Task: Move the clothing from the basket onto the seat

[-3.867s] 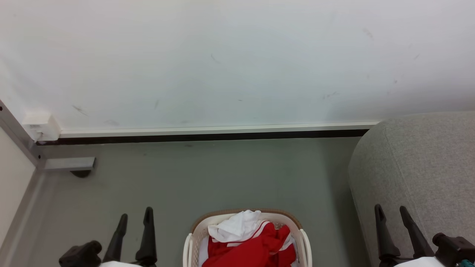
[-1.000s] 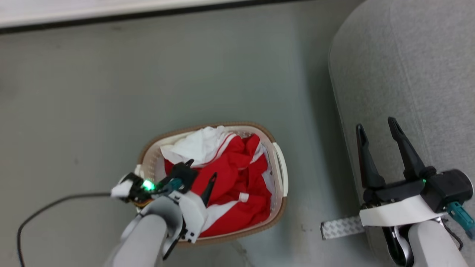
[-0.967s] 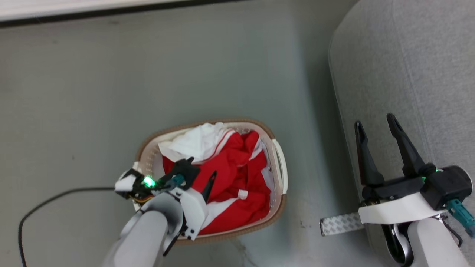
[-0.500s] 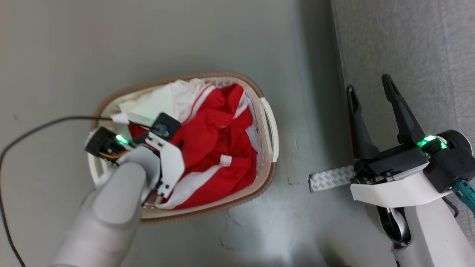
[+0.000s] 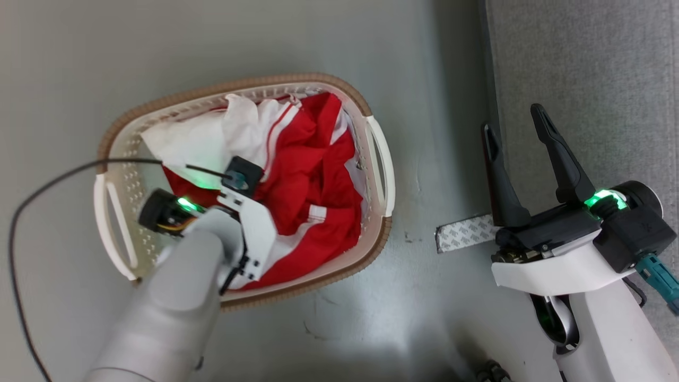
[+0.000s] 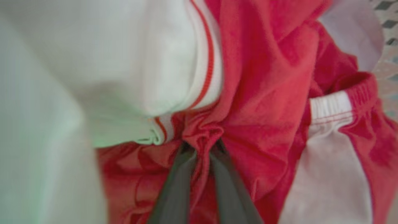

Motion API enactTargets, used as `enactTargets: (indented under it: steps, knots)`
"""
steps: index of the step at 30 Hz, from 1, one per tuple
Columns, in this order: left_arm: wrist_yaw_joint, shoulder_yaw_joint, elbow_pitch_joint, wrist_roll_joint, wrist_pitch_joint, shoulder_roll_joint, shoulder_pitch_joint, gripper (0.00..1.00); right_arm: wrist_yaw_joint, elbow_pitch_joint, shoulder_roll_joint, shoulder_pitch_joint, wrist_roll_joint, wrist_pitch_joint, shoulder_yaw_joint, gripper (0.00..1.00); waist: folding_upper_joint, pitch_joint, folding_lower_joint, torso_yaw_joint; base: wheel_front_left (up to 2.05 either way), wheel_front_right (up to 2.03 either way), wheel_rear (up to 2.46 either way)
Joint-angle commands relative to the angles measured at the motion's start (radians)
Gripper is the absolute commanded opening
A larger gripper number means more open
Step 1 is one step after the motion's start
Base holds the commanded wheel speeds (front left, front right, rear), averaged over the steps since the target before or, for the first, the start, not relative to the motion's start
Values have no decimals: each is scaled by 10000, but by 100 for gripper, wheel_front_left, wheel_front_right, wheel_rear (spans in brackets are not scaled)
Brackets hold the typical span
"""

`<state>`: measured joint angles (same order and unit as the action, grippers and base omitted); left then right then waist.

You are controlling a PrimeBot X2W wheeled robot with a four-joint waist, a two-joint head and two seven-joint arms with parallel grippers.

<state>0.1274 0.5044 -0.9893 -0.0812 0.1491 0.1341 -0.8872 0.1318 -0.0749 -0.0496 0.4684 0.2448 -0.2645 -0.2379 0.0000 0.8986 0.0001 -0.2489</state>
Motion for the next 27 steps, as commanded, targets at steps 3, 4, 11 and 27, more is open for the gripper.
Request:
enactTargets:
  steps: [3, 4, 11, 27]
  knots:
    - [34, 149, 35, -531, -409, -181, 229, 0, -21, -158, -17, -72, -170, 1, 173, 100, 0, -692, -1, 327, 0, 0, 0]
    - [32, 212, 53, -622, -524, -234, 318, 0, -21, -201, -18, -143, -184, 3, 246, 100, 0, -911, -1, 423, 0, 0, 0]
    - [27, 533, 336, -1579, -1397, -535, 1506, 0, -21, -629, -20, -937, -323, 1, 583, 100, 0, -3136, -1, 1152, 0, 0, 0]
    - [-579, 63, 3425, -2891, -2037, -369, 4614, 0, -21, -1305, -23, -3430, -208, 3, 979, 100, 0, -7707, -1, 2156, 0, 0, 0]
